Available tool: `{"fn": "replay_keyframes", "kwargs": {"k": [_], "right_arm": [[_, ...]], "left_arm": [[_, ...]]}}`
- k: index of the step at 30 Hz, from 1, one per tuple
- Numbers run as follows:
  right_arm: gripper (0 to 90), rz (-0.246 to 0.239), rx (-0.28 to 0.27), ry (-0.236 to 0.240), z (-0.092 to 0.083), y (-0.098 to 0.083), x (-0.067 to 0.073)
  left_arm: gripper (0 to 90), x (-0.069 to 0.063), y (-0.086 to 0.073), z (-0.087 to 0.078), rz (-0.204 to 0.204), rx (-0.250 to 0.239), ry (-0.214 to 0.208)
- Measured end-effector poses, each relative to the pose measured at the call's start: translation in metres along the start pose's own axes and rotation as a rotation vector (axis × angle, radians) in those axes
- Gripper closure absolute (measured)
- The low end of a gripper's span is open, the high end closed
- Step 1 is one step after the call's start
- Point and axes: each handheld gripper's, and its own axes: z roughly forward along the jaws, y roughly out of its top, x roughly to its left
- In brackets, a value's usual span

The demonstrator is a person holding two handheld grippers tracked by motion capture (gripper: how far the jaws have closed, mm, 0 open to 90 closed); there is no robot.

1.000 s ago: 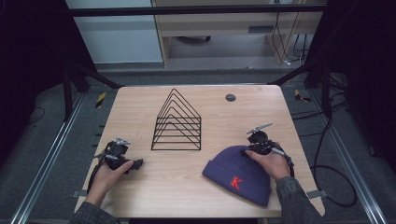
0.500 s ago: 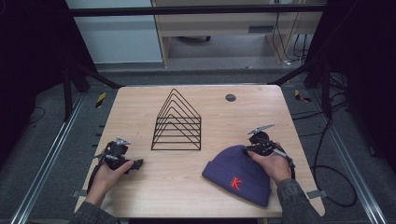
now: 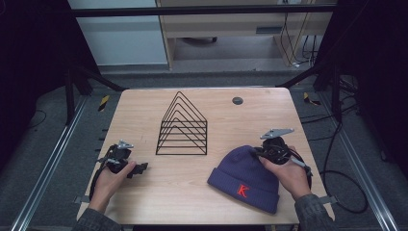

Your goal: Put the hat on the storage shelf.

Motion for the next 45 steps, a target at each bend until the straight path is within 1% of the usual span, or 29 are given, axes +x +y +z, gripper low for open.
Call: {"fn": "replay_keyframes", "kwargs": {"k": [4, 6, 9, 13, 18, 21, 27, 30, 32, 34, 36, 38, 39, 40, 42, 44, 45], "right_arm": [[77.9, -0.024, -0.036, 0.016, -0.016, 0.003, 0.01], [78.0, -0.047, -0.055, 0.024, -0.023, 0.006, 0.015], [78.0, -0.063, -0.087, 0.036, -0.035, 0.01, 0.022], [78.3, -0.081, -0.105, 0.049, -0.043, 0.014, 0.028], [78.4, -0.12, -0.132, 0.063, -0.052, 0.024, 0.036], [78.4, -0.14, -0.141, 0.065, -0.055, 0.032, 0.037], [78.4, -0.155, -0.159, 0.055, -0.058, 0.05, 0.036], [78.4, -0.162, -0.169, 0.052, -0.06, 0.062, 0.035], [78.4, -0.16, -0.182, 0.052, -0.062, 0.07, 0.034], [78.4, -0.157, -0.19, 0.05, -0.065, 0.076, 0.033], [78.4, -0.158, -0.203, 0.048, -0.069, 0.084, 0.033], [78.4, -0.16, -0.215, 0.044, -0.073, 0.09, 0.033], [78.4, -0.161, -0.223, 0.044, -0.076, 0.093, 0.033], [78.4, -0.164, -0.231, 0.04, -0.078, 0.097, 0.032], [78.4, -0.169, -0.242, 0.034, -0.082, 0.103, 0.031], [78.4, -0.16, -0.265, 0.027, -0.085, 0.109, 0.029], [78.4, -0.151, -0.28, 0.027, -0.087, 0.112, 0.028]], "left_arm": [[3.8, 0.0, 0.001, -0.003, 0.003, -0.021, -0.004], [4.5, 0.0, 0.002, -0.003, 0.012, -0.024, -0.005], [5.3, -0.001, 0.002, -0.004, 0.017, -0.023, -0.004], [5.7, 0.0, 0.002, -0.004, 0.012, -0.021, -0.005], [5.9, 0.0, 0.002, -0.006, 0.013, -0.024, 0.0], [5.9, 0.0, 0.002, -0.005, 0.012, -0.022, 0.0], [5.9, 0.0, 0.002, -0.006, 0.011, -0.028, -0.004], [5.9, -0.003, 0.003, -0.007, 0.016, -0.03, -0.014], [6.7, -0.005, 0.004, -0.01, 0.017, -0.049, -0.035], [7.2, -0.007, 0.005, -0.014, 0.019, -0.08, -0.051], [7.3, -0.009, 0.006, -0.022, 0.011, -0.13, -0.063], [7.7, -0.011, 0.006, -0.028, 0.014, -0.16, -0.08], [7.7, -0.014, 0.008, -0.033, 0.026, -0.177, -0.089], [7.8, -0.016, 0.009, -0.036, 0.029, -0.184, -0.093], [7.7, -0.022, 0.016, -0.043, 0.05, -0.205, -0.097], [7.8, -0.032, 0.028, -0.055, 0.07, -0.253, -0.096], [7.8, -0.035, 0.033, -0.059, 0.074, -0.267, -0.1]]}}
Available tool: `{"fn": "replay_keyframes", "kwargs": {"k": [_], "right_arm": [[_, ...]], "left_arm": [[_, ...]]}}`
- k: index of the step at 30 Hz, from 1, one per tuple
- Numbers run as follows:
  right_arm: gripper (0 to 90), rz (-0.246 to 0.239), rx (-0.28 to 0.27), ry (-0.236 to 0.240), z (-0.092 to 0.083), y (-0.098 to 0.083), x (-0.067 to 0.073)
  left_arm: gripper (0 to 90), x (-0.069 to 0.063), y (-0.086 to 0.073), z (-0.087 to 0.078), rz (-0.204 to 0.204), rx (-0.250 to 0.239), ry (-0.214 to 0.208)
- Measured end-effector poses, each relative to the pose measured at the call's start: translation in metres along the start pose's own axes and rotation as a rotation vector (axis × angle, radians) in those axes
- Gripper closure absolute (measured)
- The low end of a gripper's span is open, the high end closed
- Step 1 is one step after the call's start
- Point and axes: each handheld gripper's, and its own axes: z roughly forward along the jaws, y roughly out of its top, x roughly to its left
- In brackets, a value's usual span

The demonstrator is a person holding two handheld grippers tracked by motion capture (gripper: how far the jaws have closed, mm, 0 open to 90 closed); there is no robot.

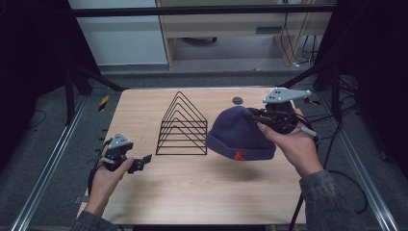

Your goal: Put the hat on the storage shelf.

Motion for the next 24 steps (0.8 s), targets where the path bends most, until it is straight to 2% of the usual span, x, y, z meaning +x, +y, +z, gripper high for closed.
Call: {"fn": "replay_keyframes", "kwargs": {"k": [1, 3, 5, 6, 7, 8, 11, 14, 15, 16, 20, 22, 24], "right_arm": [[78.4, 0.0, 0.0, 0.0, 0.0, 0.0, 0.0], [78.4, -0.003, -0.02, -0.008, -0.001, 0.01, -0.004], [78.4, 0.001, -0.031, -0.011, -0.002, 0.015, -0.006], [78.4, 0.001, -0.031, -0.011, -0.002, 0.015, -0.006], [78.4, 0.008, -0.041, -0.013, -0.002, 0.022, -0.009], [78.4, 0.007, -0.041, -0.016, -0.002, 0.026, -0.011], [78.4, 0.003, -0.046, -0.027, -0.001, 0.035, -0.012], [78.4, -0.002, -0.047, -0.033, 0.001, 0.046, -0.012], [78.4, -0.009, -0.047, -0.037, 0.002, 0.052, -0.011], [78.4, -0.015, -0.05, -0.037, 0.003, 0.056, -0.01], [78.4, -0.03, -0.06, -0.033, 0.005, 0.075, -0.004], [78.4, -0.041, -0.064, -0.031, 0.007, 0.082, 0.0], [78.4, -0.051, -0.071, -0.029, 0.008, 0.09, 0.003]], "left_arm": [[7.8, 0.0, 0.0, 0.0, 0.0, 0.0, 0.0], [7.6, -0.007, 0.017, -0.006, 0.011, -0.025, -0.022], [7.3, -0.013, 0.04, -0.011, 0.048, -0.035, -0.038], [7.2, -0.013, 0.04, -0.011, 0.048, -0.035, -0.038], [7.1, -0.015, 0.053, -0.015, 0.079, -0.036, -0.053], [7.0, -0.016, 0.059, -0.016, 0.086, -0.04, -0.06], [7.0, -0.015, 0.074, -0.018, 0.09, -0.051, -0.086], [6.9, -0.015, 0.082, -0.019, 0.1, -0.048, -0.091], [7.0, -0.015, 0.092, -0.021, 0.101, -0.056, -0.104], [7.0, -0.016, 0.095, -0.022, 0.099, -0.063, -0.11], [7.2, -0.016, 0.112, -0.026, 0.127, -0.075, -0.087], [7.2, -0.015, 0.119, -0.027, 0.123, -0.082, -0.083], [7.3, -0.014, 0.125, -0.028, 0.114, -0.091, -0.097]]}}
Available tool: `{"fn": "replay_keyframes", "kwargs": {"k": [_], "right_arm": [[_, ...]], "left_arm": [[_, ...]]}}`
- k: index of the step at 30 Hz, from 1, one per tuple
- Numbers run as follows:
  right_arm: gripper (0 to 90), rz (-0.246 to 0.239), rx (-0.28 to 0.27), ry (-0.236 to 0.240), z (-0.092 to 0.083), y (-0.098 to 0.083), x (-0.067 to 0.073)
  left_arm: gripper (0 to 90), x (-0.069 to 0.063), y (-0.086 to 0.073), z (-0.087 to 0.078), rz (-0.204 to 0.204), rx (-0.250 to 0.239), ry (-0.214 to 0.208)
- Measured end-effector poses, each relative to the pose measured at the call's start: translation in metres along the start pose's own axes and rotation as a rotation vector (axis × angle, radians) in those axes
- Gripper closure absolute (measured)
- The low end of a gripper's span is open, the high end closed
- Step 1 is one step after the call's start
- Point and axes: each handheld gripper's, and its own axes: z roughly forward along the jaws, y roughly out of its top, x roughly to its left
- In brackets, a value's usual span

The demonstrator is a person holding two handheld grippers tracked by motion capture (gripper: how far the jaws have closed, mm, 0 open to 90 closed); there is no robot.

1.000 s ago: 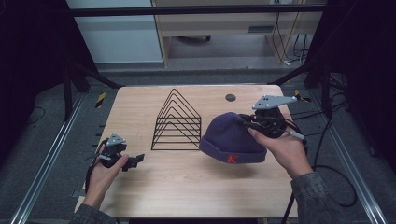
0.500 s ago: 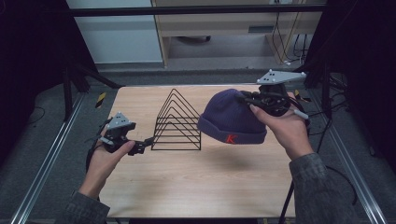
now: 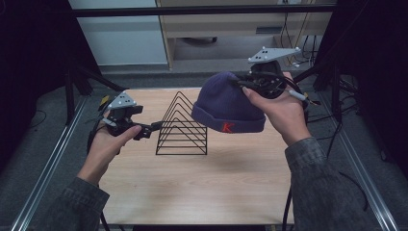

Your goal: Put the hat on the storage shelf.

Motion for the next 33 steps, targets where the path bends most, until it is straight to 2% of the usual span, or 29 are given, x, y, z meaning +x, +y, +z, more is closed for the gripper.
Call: {"fn": "replay_keyframes", "kwargs": {"k": [12, 16, 29, 33], "right_arm": [[78.5, -0.034, -0.015, 0.026, 0.013, 0.029, 0.019], [78.5, -0.042, -0.019, 0.034, 0.02, 0.032, 0.023], [78.4, -0.044, -0.028, 0.07, 0.037, 0.038, 0.035], [78.3, -0.045, -0.032, 0.083, 0.039, 0.04, 0.039]], "left_arm": [[10.0, 0.0, 0.013, -0.001, -0.004, -0.042, -0.037], [10.4, -0.002, 0.014, -0.001, 0.015, -0.039, -0.055], [7.8, -0.006, 0.012, -0.002, 0.026, -0.069, -0.093], [7.3, -0.007, 0.013, 0.0, 0.036, -0.062, -0.107]]}}
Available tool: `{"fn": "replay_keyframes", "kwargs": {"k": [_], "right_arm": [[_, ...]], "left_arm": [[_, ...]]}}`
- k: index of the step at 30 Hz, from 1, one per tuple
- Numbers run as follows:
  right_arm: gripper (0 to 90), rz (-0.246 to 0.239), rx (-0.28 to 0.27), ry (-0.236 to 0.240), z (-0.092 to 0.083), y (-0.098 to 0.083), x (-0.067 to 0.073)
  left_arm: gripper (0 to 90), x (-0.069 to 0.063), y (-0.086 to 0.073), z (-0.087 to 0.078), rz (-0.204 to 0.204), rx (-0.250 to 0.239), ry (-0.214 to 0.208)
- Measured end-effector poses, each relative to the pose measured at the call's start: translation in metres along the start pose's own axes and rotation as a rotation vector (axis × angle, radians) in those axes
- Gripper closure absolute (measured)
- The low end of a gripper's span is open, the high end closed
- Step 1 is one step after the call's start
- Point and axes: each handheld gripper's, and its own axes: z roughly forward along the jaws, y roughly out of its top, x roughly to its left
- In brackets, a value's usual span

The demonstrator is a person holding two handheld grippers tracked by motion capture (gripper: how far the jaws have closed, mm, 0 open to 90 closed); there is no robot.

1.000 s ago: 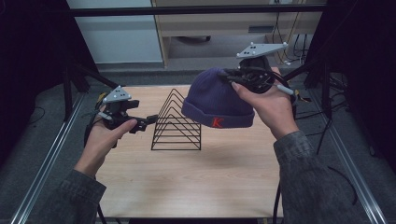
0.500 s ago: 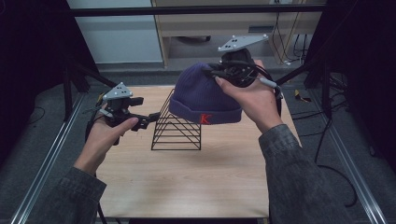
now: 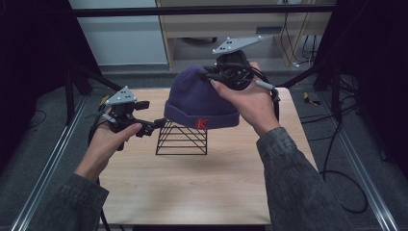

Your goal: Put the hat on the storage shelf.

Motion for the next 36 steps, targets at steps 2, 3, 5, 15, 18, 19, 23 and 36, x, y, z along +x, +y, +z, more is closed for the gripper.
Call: {"fn": "replay_keyframes", "kwargs": {"k": [2, 3, 5, 15, 18, 19, 23, 36], "right_arm": [[78.3, -0.003, 0.0, 0.002, 0.001, 0.0, 0.001], [78.4, -0.001, 0.0, 0.008, 0.003, 0.001, 0.003], [78.4, -0.004, 0.0, 0.011, 0.004, 0.001, 0.003], [78.3, -0.016, -0.002, 0.058, 0.019, 0.007, 0.016], [78.3, -0.023, 0.002, 0.064, 0.022, 0.009, 0.02], [78.3, -0.023, 0.002, 0.064, 0.022, 0.009, 0.02], [78.2, -0.038, 0.004, 0.059, 0.023, 0.014, 0.022], [77.7, -0.006, 0.023, -0.007, 0.038, 0.008, 0.0]], "left_arm": [[7.3, 0.0, 0.0, 0.001, 0.003, 0.005, -0.002], [7.5, 0.0, 0.001, 0.004, -0.001, 0.006, -0.005], [8.0, -0.001, 0.002, 0.006, 0.003, 0.007, -0.012], [6.8, -0.002, -0.002, 0.022, 0.022, 0.065, -0.031], [15.5, 0.003, -0.009, 0.025, -0.024, 0.064, -0.041], [18.6, 0.003, -0.009, 0.025, -0.024, 0.064, -0.041], [51.2, 0.006, -0.009, 0.02, -0.025, 0.052, -0.034], [66.7, 0.016, -0.002, 0.022, -0.058, 0.019, 0.092]]}}
